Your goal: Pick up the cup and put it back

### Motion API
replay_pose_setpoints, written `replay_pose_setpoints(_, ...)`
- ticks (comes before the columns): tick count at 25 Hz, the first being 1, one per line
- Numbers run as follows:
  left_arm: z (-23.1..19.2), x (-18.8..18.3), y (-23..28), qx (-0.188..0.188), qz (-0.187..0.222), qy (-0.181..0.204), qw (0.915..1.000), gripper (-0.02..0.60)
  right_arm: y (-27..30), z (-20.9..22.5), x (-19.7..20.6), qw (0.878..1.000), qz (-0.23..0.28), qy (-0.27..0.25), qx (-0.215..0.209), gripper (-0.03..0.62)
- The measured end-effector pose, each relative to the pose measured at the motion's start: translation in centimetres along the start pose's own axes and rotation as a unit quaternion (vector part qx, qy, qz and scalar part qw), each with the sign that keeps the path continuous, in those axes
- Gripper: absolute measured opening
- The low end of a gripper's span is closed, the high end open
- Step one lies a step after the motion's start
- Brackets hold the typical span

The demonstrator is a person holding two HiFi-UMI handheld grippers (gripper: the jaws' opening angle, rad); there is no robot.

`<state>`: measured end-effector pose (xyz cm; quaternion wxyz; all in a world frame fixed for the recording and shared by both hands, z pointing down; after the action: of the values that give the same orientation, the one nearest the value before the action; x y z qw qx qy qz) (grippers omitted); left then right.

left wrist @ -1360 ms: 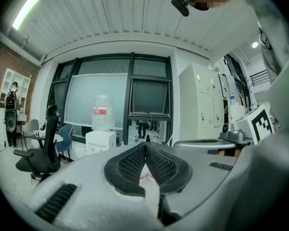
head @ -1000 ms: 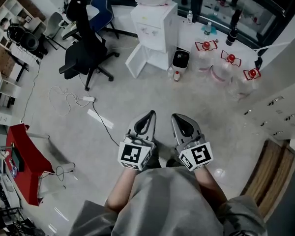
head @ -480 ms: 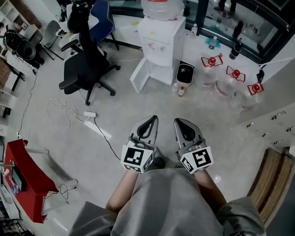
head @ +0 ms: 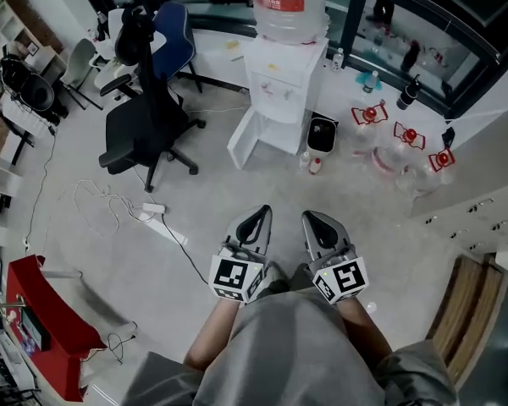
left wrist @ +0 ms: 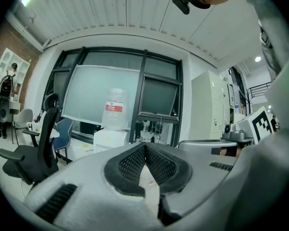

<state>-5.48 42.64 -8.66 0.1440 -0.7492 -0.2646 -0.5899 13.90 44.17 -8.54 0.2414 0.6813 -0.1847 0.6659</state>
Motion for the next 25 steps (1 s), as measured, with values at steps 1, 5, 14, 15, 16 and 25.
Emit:
replay_pose_setpoints(1,-0.4,0.1,0.2,0.000,-0.001,-0.003,1.0000,0.009,0.3,0.0,0.1,1.000,-0.004,-0.001,0.000,0.011)
replay_pose_setpoints(5,-1.6,0.3,1.7,0.003,-0.008,-0.008,0.9999,0.009,1.7,0.7,0.3,1.000,-0.012,-0.002,-0.004,0.011)
replay_pose_setpoints(14,-5.4,-0.9,8.5,-0.001,-0.030,0.002,0.9995,0.009,8.6,6.0,0.7,1.000,-0.011,0.011,-0.013,0.011)
replay_pose_setpoints(15,-5.9,-1.3,9.6,-0.001,-0.029,0.007,0.9996,0.009,9.6,6.9,0.6,1.000,-0.009,0.012,-0.014,0.011)
replay_pose_setpoints(16,-6.4,-1.6,10.7,-0.001,-0.027,0.012,0.9995,0.009,10.5,7.8,0.6,1.000,-0.007,0.013,-0.015,0.011)
replay_pose_setpoints(25,-9.9,-4.1,19.1,-0.024,-0.039,0.022,0.9987,0.009,18.0,15.1,0.2,0.999,-0.004,0.035,-0.033,0.011)
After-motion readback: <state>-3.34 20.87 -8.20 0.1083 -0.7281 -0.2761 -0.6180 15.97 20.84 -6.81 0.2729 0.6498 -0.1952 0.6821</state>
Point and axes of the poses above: the fingertips, and each gripper's own axes: y forward along the fingers, z to its right, x out of its underside, the point moved 10 cm from there along -y, backward along the fingers, and after that the axes turned 7 degrees about -y, right-handed, at the moved point
